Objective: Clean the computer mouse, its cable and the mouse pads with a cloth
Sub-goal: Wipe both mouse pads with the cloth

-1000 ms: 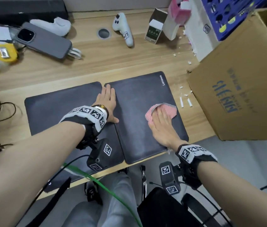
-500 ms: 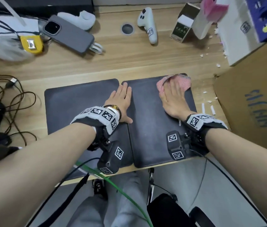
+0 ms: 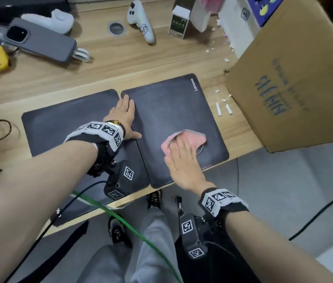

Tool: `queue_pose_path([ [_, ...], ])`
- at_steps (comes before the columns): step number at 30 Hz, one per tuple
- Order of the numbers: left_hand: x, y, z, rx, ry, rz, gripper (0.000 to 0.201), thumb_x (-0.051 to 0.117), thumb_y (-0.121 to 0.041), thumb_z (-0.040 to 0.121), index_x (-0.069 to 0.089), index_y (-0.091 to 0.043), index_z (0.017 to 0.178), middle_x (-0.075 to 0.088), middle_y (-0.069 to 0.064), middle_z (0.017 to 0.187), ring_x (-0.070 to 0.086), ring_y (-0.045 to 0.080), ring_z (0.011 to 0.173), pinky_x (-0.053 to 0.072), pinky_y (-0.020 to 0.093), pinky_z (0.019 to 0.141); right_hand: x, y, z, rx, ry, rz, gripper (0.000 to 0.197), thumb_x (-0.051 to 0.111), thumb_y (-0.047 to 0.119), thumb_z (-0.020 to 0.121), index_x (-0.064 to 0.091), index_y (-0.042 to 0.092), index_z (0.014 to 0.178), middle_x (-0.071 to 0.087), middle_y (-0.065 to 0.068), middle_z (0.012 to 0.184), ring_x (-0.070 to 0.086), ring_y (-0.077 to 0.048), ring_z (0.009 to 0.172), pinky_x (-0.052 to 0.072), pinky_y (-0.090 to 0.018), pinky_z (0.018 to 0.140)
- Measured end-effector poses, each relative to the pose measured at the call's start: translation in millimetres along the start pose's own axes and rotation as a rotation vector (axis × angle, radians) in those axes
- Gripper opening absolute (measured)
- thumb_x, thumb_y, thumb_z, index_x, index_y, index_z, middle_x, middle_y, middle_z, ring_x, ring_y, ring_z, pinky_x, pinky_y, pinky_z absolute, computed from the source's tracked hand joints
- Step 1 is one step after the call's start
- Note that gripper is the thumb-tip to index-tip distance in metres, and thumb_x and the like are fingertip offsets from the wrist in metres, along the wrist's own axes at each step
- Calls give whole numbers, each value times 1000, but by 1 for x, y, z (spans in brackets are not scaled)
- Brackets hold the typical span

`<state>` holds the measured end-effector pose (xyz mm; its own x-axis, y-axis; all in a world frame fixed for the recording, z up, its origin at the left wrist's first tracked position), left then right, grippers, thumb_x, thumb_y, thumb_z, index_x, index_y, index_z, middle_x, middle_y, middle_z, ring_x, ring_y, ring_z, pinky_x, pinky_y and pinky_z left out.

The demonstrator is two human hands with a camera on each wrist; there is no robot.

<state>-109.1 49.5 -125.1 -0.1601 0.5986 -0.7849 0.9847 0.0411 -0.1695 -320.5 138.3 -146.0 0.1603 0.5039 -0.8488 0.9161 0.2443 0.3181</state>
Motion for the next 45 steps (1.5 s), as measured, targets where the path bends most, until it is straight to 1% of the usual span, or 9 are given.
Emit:
queue_pose_path([
  [9,1,2,0,-2,18,-10,115,70,-48,81,-12,-8,151,-22,9,158,-13,22,148,7,40,119,15,32,2,-335,75,-267,56,16,33,97,23,21,151,12,-6,161,6,-26,149,1,-57,115],
  [14,-1,0,0,-12,33,-13,117,71,-48,80,-13,-9,151,-22,9,158,-14,22,147,8,40,120,-19,-50,-11,-29,95,-220,58,14,16,95,9,25,151,0,-4,162,-9,-25,148,-7,-60,113],
  [18,-1,0,-1,-21,36,-19,117,72,-47,80,-13,-9,151,-22,8,158,-13,22,148,10,41,120,-35,-92,-17,187,53,-100,48,17,33,104,12,24,151,-4,2,162,-15,-14,147,-11,-53,114],
  [23,-4,-4,-4,-37,41,-19,115,71,-46,81,-12,-8,151,-22,9,158,-12,23,148,11,40,120,-47,-88,-9,160,-208,-63,31,52,14,89,50,16,119,46,-10,122,43,-33,119,34,-44,100],
  [27,-5,-5,-5,-44,39,-25,114,70,-46,82,-12,-9,152,-21,8,159,-11,23,148,12,40,119,-76,-77,12,111,-282,163,20,57,9,83,49,20,97,52,-4,99,53,-21,92,45,-43,84],
  [30,-4,-4,-5,-42,40,-33,114,70,-46,82,-13,-10,152,-22,7,158,-11,23,148,11,40,119,-117,-58,27,33,-561,431,24,60,-3,82,50,15,94,48,-7,101,47,7,83,40,-7,76],
  [32,-4,-3,-5,-40,42,-40,114,70,-46,82,-13,-11,152,-23,7,158,-12,22,148,11,41,120,-133,-50,35,12,-660,438,22,63,-2,81,54,11,96,45,-9,100,42,4,81,30,2,74],
  [38,-2,-1,-4,-51,29,-52,115,71,-47,80,-12,-14,152,-22,2,159,-10,21,148,15,43,118,-77,-78,34,64,-224,188,21,62,20,84,69,20,104,51,-7,112,42,-28,117,33,-31,101],
  [45,0,0,-8,-40,-44,-55,111,71,-49,80,-5,-13,153,-16,3,160,-9,20,148,10,41,119,-67,-94,11,87,-102,226,30,63,20,86,67,22,116,53,-7,119,47,-25,117,32,-32,104],
])
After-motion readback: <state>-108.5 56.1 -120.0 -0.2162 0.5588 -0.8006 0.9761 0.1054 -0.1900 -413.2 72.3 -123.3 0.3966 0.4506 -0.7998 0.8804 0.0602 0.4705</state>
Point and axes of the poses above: each hand's wrist, its own z-axis towards the middle knuckle, its own x-axis out of the palm, y = z × x, the point moved 3 cm from there along z, towards the middle knuckle
